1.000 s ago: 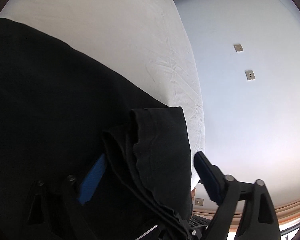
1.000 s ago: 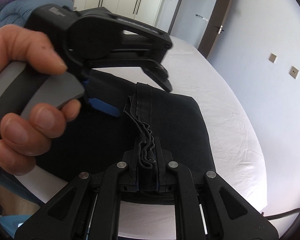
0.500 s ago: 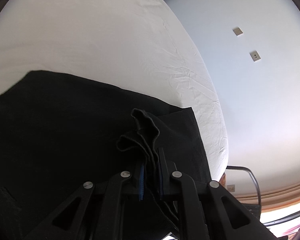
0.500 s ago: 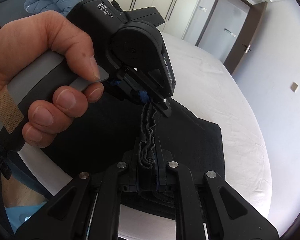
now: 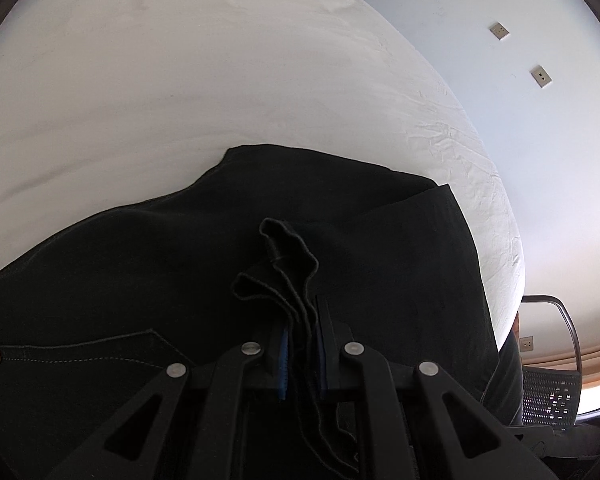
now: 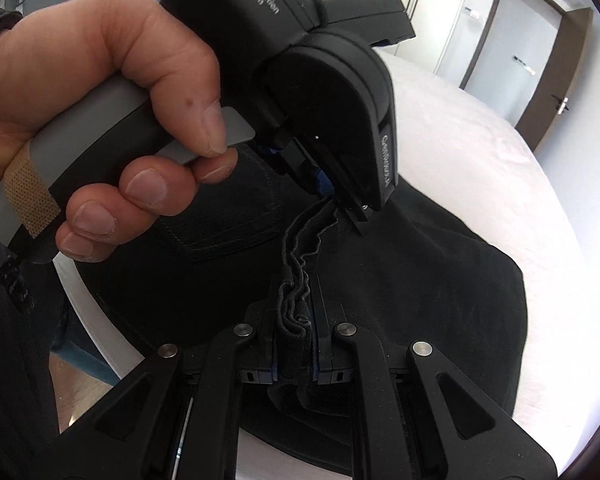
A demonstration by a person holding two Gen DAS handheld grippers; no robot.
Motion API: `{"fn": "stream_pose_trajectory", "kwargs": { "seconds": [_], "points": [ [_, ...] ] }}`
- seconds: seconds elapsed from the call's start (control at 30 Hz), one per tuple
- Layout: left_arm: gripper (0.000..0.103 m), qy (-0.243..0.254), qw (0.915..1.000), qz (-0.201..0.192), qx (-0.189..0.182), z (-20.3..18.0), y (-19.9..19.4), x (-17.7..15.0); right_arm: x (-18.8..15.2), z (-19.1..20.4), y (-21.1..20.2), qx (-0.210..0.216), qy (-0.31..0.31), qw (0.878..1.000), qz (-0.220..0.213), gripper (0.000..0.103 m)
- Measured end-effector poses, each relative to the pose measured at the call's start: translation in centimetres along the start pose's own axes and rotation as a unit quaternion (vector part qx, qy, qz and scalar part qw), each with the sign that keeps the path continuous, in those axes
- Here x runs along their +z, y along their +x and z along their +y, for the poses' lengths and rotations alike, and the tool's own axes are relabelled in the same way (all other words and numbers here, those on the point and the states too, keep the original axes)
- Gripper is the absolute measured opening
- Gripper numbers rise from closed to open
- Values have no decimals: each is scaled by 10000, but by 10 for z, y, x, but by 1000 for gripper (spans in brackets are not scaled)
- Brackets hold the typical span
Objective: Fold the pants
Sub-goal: 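Fold the hems over toward the waistband with the right tool and release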
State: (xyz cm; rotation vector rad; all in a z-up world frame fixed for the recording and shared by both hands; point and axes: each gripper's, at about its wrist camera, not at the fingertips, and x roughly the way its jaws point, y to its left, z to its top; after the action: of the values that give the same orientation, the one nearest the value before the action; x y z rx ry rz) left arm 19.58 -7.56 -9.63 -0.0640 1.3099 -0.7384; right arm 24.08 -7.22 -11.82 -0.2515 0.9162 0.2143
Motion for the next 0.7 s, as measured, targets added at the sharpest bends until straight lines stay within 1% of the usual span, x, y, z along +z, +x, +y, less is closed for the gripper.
{"fn": "stream_pose_trajectory", "kwargs": {
  "seconds": [0.03,0.13,0.17,0.23,0.27,0.3,0.33,0.4,0.43,0.47,0.5,0.53,0.57,0.6,0.67,0.7],
  "points": [
    [11,-22,10000,-4,16,0,1,1,8,0,0,37,-6,10000,27,9],
    [11,-37,10000,2,51,5,0,-3,25,-14,28,89,-98,9999,111,9],
    [11,-42,10000,5,54,6,1,-4,23,-18,32,115,-111,9998,152,9],
    [13,-72,10000,-5,39,4,5,-3,5,-3,31,136,-149,9996,214,10],
    [14,-86,10000,-26,39,1,7,-3,6,0,37,147,-164,9994,260,10],
    [14,-110,9999,-49,20,2,7,-3,3,-2,37,186,-156,9993,291,13],
    [15,-126,9999,-73,21,5,5,-4,3,-7,40,214,-140,9992,311,13],
    [20,-111,9997,-145,154,4,2,-5,1,-16,46,268,-77,9990,355,15],
    [28,-59,9993,-200,325,1,-2,-6,1,-21,48,319,-35,9988,367,18],
    [39,4,9980,-282,567,-2,-7,-6,0,-27,48,420,1,9984,388,21],
    [46,76,9954,-395,869,-6,-13,-7,-1,-34,46,524,40,9978,414,30],
    [54,153,9922,-521,1123,-6,-18,-9,-3,-41,37,675,111,9968,419,51],
    [56,236,9886,-649,1342,-10,-24,-10,-7,-49,31,893,233,9950,391,62],
    [56,327,9848,-773,1519,-16,-30,-11,-11,-58,24,1099,371,9927,323,66],
    [56,478,9803,-957,1659,-29,-37,-13,-23,-84,13,1539,733,9851,237,66],
    [56,552,9785,-1027,1701,-35,-38,-15,-30,-104,6,1819,1038,9775,243,66]
  ]
}}
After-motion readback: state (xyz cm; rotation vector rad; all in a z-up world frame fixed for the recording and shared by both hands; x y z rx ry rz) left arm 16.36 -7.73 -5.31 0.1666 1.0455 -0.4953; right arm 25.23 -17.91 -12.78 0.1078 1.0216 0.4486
